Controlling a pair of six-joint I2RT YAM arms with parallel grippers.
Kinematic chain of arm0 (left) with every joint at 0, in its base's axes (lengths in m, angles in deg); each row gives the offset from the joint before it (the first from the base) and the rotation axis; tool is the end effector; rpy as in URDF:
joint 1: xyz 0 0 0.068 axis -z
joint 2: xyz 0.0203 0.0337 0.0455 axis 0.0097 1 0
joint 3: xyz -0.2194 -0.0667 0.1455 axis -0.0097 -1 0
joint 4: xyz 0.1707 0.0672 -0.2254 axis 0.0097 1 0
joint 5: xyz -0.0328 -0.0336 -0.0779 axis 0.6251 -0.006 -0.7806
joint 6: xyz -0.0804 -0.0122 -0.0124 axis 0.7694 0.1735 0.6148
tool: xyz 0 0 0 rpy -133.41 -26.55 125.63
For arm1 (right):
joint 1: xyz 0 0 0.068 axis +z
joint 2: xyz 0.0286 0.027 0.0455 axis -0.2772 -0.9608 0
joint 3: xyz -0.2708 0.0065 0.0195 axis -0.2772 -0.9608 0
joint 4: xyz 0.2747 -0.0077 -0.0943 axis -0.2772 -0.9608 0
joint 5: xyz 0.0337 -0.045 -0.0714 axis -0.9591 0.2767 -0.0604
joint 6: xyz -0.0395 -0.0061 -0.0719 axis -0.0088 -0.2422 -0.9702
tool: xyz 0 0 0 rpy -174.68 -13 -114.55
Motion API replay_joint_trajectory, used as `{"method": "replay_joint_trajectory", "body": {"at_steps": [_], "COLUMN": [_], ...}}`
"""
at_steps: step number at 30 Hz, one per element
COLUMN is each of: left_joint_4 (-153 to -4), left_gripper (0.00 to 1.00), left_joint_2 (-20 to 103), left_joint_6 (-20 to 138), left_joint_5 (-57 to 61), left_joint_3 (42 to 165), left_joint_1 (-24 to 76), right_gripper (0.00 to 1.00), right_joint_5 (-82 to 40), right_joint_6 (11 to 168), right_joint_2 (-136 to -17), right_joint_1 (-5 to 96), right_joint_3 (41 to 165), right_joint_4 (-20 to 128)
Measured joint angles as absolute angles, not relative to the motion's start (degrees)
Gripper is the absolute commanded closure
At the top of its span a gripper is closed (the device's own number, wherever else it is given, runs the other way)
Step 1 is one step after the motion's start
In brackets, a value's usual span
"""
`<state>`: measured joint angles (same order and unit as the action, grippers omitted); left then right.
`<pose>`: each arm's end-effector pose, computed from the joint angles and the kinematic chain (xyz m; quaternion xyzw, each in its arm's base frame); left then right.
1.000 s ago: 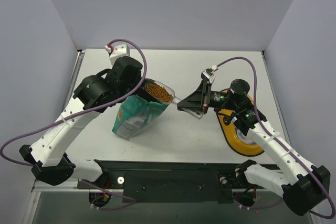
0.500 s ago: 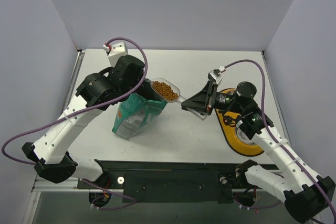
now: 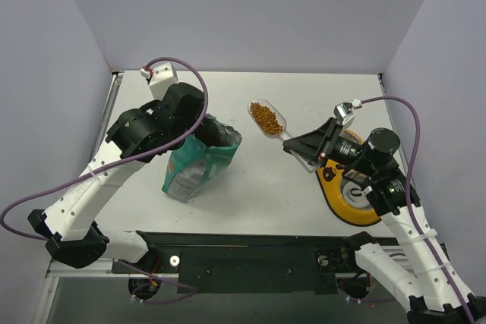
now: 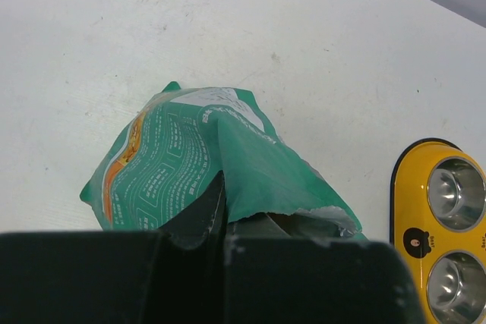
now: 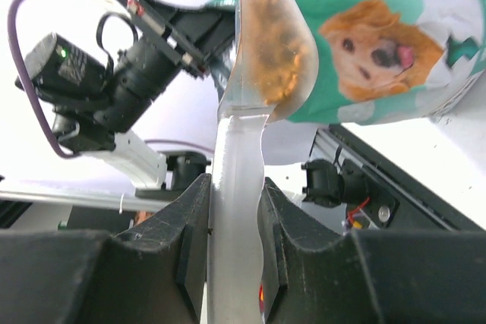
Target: Serve the pet food
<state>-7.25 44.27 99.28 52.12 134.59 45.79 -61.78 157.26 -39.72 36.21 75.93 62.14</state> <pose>0.2288 -0.1708 0.4535 -0.1824 0.8514 -0.0640 0.4876 0.1887 0.1258 0.4018 -0.0176 0.6569 0.6958 0.2900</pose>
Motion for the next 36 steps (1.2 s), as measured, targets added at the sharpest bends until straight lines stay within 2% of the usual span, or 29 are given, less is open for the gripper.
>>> {"method": "replay_joint_trajectory", "body": {"at_steps": [10, 20, 36], "left_joint_4": [-8.6, -11.5, -13.7], "left_gripper": [1.00, 1.00, 1.00], "left_joint_2": [42.9, 40.7, 39.4], "left_joint_6": [99.3, 99.8, 97.5], "left_joint_5": [50.3, 46.5, 42.3], "left_joint_3": [133.1, 130.1, 128.2], "left_joint_1": [45.8, 45.8, 45.7], "right_gripper": [1.00, 1.00, 1.00], "right_joint_5": [-53.6, -48.0, -37.9], "right_joint_6": [157.4, 157.9, 154.3], "right_joint_2": [-37.1, -27.5, -22.7], "right_joint_1": [26.0, 14.6, 8.5], "right_joint_3": [73.5, 57.2, 45.4], "right_joint_4": [60.5, 61.3, 56.7]}}
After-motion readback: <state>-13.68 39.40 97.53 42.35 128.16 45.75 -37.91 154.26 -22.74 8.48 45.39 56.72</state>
